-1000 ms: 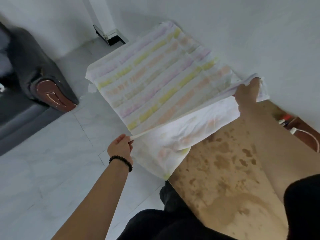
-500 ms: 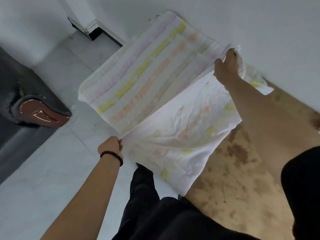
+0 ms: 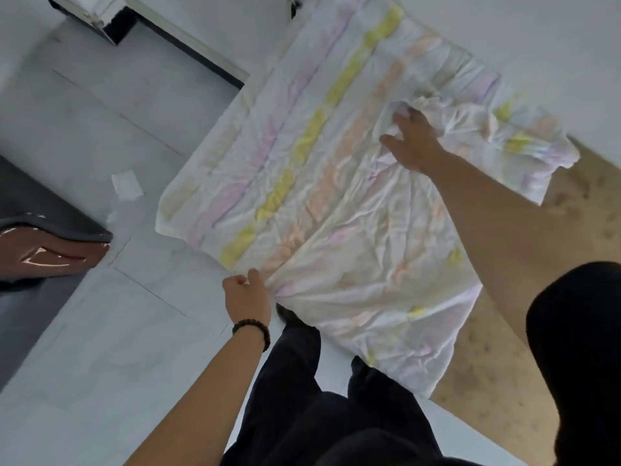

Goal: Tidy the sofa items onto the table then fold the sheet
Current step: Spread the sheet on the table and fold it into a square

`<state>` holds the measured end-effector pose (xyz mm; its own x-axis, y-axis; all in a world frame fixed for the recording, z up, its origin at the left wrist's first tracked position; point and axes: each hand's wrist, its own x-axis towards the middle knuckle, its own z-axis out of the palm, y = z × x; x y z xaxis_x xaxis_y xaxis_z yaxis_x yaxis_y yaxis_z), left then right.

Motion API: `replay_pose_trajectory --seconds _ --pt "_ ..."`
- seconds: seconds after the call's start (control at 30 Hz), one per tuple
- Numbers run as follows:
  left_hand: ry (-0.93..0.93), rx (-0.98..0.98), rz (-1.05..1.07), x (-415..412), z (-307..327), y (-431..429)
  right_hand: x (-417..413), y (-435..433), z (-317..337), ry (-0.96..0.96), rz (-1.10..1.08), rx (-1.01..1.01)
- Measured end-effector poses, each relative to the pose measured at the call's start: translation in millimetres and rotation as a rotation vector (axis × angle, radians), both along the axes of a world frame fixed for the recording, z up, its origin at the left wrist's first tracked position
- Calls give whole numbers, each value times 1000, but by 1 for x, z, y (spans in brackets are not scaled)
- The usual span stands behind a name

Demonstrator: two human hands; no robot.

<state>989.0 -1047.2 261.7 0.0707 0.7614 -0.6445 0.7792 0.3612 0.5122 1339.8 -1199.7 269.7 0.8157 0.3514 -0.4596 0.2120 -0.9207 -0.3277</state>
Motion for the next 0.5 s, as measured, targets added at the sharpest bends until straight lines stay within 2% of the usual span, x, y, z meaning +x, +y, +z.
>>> replay_pose_trajectory --seconds 0.1,0.2,0.37,0.5 --pt "30 41 -152 15 4 2 -16 -24 15 -30 15 -52" --pt "141 257 -353 37 12 -1 -34 -49 27 -3 -59 -26" --pt "-86 345 -742 109 17 -16 -48 -101 28 -44 -149 68" --pt "-250 439 -1089 196 18 -40 -27 -141 19 -244 -273 148"
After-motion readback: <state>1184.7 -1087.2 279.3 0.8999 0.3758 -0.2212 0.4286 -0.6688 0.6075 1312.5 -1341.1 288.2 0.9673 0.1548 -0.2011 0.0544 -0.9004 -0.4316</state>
